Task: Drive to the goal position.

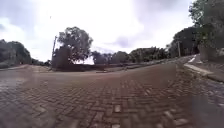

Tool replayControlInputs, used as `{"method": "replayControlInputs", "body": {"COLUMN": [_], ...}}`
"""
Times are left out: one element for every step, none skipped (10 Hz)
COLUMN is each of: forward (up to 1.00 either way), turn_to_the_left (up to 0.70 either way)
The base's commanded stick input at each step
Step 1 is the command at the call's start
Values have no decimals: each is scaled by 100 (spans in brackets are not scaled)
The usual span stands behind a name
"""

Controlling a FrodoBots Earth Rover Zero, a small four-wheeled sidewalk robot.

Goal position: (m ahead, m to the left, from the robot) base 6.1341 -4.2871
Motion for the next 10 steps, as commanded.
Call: {"method": "replayControlInputs", "body": {"forward": [70,70,70,70,70,70,70,70,70,70], "turn_to_the_left": [0,0,0,0,0,0,0,0,0,0]}}
